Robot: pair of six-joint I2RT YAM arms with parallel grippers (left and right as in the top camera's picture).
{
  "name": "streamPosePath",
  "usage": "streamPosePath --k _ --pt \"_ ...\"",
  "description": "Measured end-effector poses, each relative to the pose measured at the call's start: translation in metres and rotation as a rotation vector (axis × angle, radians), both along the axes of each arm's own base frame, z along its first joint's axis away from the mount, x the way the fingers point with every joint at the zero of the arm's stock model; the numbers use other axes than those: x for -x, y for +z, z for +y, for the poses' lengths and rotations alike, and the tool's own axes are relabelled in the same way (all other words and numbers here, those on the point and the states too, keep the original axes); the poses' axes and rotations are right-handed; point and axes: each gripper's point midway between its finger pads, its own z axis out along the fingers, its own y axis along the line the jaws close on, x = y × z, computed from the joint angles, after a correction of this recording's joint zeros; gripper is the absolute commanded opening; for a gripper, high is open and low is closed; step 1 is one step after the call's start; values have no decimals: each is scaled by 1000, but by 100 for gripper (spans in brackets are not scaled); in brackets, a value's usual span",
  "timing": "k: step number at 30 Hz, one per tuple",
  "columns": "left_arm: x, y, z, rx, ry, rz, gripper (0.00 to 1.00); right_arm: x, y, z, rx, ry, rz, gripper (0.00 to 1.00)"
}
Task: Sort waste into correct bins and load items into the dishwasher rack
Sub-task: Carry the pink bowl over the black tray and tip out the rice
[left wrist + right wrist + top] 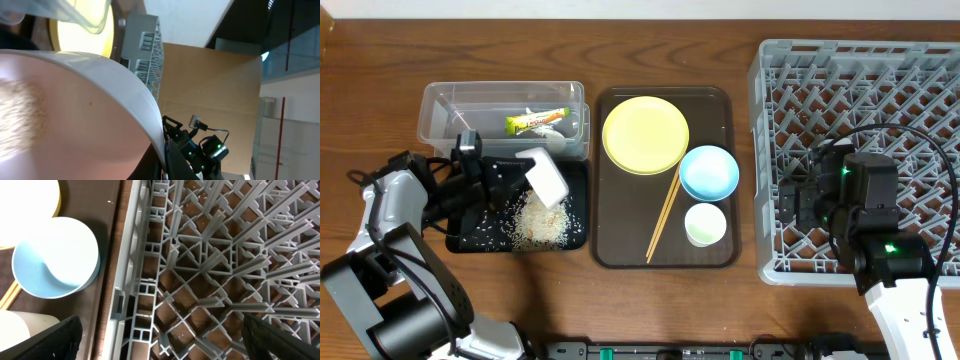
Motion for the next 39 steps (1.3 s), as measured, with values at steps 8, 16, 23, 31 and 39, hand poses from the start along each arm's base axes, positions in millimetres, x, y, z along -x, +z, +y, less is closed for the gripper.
streamPosePath --k 8,16,23,31,39 --pt "-1 4 0 -5 0 -53 6 0 0 0 0 0 1 99" --pt "-1 5 1 31 12 -2 6 0 0 0 0 0 1 99" --pt "-1 3 17 35 60 30 6 0 0 0 0 0 1 99" --pt "4 -13 28 36 99 216 6 0 0 0 0 0 2 99" --pt "-4 0 30 82 110 127 6 0 0 0 0 0 2 99"
